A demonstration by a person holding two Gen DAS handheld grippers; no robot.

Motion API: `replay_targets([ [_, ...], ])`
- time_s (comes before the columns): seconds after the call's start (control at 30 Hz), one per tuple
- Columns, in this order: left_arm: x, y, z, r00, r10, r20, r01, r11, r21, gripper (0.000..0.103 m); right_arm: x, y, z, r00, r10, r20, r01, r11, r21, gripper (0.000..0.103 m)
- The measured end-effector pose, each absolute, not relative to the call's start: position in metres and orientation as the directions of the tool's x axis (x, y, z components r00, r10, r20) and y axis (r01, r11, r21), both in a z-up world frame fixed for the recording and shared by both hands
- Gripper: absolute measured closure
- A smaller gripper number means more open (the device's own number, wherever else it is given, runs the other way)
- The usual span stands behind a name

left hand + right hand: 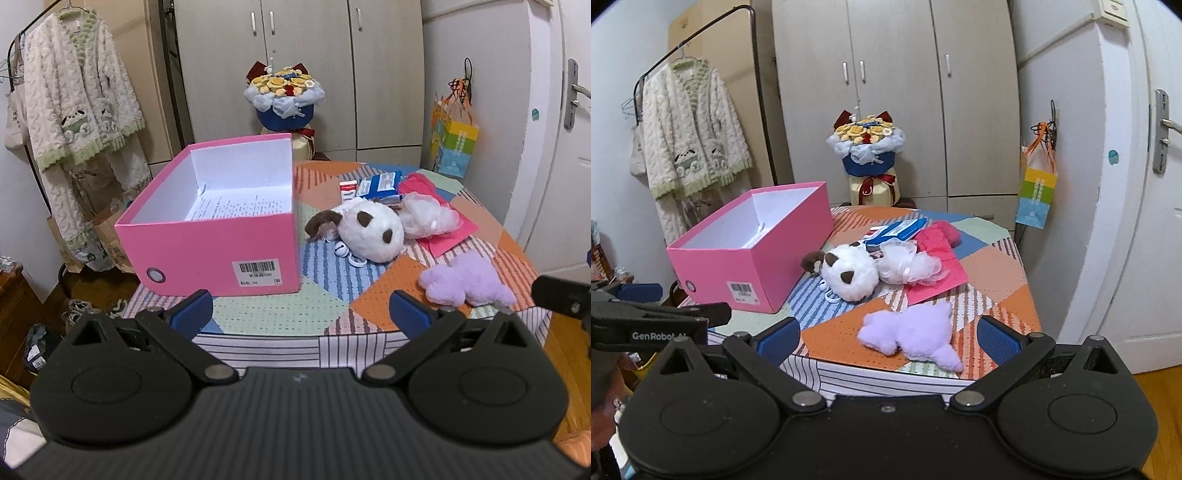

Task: Organize soft objects
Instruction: 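Move the left tool toward the lilac plush toy on the table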

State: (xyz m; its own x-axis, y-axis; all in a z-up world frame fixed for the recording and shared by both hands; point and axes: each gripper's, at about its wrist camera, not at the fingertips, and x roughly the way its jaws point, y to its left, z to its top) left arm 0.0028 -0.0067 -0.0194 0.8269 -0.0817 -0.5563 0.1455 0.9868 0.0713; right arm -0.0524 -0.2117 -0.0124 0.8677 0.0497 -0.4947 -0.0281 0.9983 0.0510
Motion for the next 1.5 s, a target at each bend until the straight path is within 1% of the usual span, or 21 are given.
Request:
replay_targets([
  [0.1, 0.003, -0.008, -0.020, 0.822, -0.086, -0.563, 0.150, 0.986, 0.070, 0.000, -0.055, -0.209, -0.012, 0.873, 0.008, -0.488, -0.010, 1.000, -0.002, 0.000],
  [0.23, 0.003, -0.009, -0.019, 0.820, -0.090, -0.565, 0.153, 0.986, 0.065, 0.000, -0.056, -0.212, -0.012, 0.871, 0.021, -0.490, -0.013, 1.000, 0.019, 0.000],
  [0.43, 0.002, -0.008, -0.019, 0.822, -0.090, -0.562, 0.153, 0.986, 0.066, 0.000, -0.059, -0.210, -0.010, 0.875, 0.018, -0.483, -0.016, 1.000, 0.008, 0.000],
  [0.57, -0.002, -0.007, -0.018, 0.834, -0.073, -0.546, 0.144, 0.986, 0.088, 0.000, -0.063, -0.209, -0.009, 0.883, 0.016, -0.468, -0.018, 1.000, 0.000, 0.000],
  [0.7, -0.009, -0.005, -0.019, 0.866, -0.039, -0.499, 0.115, 0.986, 0.123, 0.000, -0.067, -0.208, -0.009, 0.892, -0.011, -0.451, 0.002, 1.000, -0.020, 0.000],
  [1.0, -0.010, 0.006, -0.024, 0.866, -0.018, -0.500, 0.096, 0.987, 0.130, 0.000, -0.069, -0.204, -0.010, 0.892, -0.021, -0.451, 0.002, 0.999, -0.042, 0.000],
  [1.5, -0.018, 0.006, -0.019, 0.881, -0.033, -0.473, 0.112, 0.984, 0.139, 0.000, -0.073, -0.200, -0.008, 0.898, -0.021, -0.439, -0.007, 0.998, -0.062, 0.000],
])
